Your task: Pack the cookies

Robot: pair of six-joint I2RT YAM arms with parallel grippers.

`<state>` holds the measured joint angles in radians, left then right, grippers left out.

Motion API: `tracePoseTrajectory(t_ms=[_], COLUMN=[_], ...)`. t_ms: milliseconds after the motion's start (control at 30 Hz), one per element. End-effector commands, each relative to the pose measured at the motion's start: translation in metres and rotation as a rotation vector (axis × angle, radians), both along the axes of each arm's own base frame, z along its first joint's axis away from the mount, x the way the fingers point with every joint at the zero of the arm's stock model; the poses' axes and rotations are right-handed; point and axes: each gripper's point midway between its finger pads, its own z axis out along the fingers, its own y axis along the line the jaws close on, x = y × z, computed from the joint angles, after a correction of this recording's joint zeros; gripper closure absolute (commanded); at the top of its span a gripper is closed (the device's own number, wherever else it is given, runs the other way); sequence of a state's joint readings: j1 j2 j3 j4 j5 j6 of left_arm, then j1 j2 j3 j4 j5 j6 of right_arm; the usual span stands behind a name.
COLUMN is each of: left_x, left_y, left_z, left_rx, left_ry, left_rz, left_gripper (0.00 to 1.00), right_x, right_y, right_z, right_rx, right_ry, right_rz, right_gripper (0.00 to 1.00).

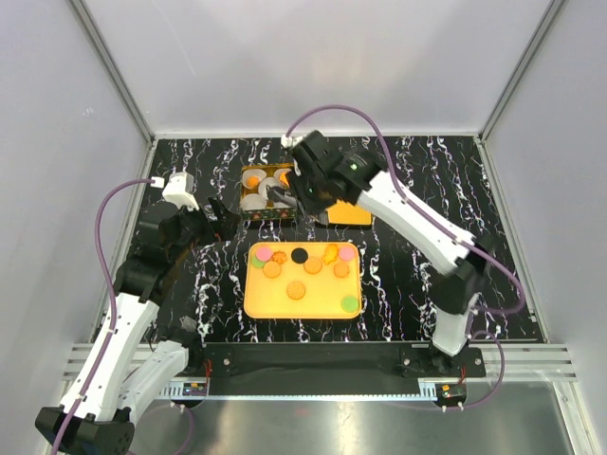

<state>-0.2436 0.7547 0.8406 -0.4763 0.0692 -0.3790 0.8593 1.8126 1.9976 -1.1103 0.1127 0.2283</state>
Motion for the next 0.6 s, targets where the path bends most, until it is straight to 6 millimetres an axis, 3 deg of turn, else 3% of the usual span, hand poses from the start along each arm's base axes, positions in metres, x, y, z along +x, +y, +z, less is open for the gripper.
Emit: tracePoseTrajectory(t_ms=[0, 133, 167, 200, 367, 567], left_x=[0.005, 0.005, 0.005, 0.005, 0.005, 0.005], left_y=[-0.004, -0.004, -0.004, -0.004, -0.004, -0.005], left_z=[0.01, 0.01, 0.011, 0.01, 0.011, 0.011], left_rx=[-0.023, -0.025, -0.026, -0.025, -0.029, -0.031], left_ry=[-0.044, -0.042, -0.045, -0.043, -0.045, -0.045], left_rz=[-0.012, -0.013, -0.013, -0.013, -0.015, -0.021], left_gripper=[0.01, 0.01, 0.01, 0.01, 0.01, 0.01], right_x=[0.047, 0.085, 0.095, 0.101, 0.12, 0.129], right_y=[0.021, 0.03, 0.032, 0.036, 0.05, 0.056], right_z=[0.007, -0.003, -0.018, -0.016, -0.047, -0.06], right_rx=[0.028, 0.007, -0.012, 0.005, -0.015, -0.012], right_ry=[-0.086, -0.121, -0.104, -0.112, -0.1, -0.106], right_rz=[-0.009, -0.042, -0.05, -0.048, -0.058, -0.061], right_gripper=[0.64, 0.61, 0.61, 0.61, 0.61, 0.59])
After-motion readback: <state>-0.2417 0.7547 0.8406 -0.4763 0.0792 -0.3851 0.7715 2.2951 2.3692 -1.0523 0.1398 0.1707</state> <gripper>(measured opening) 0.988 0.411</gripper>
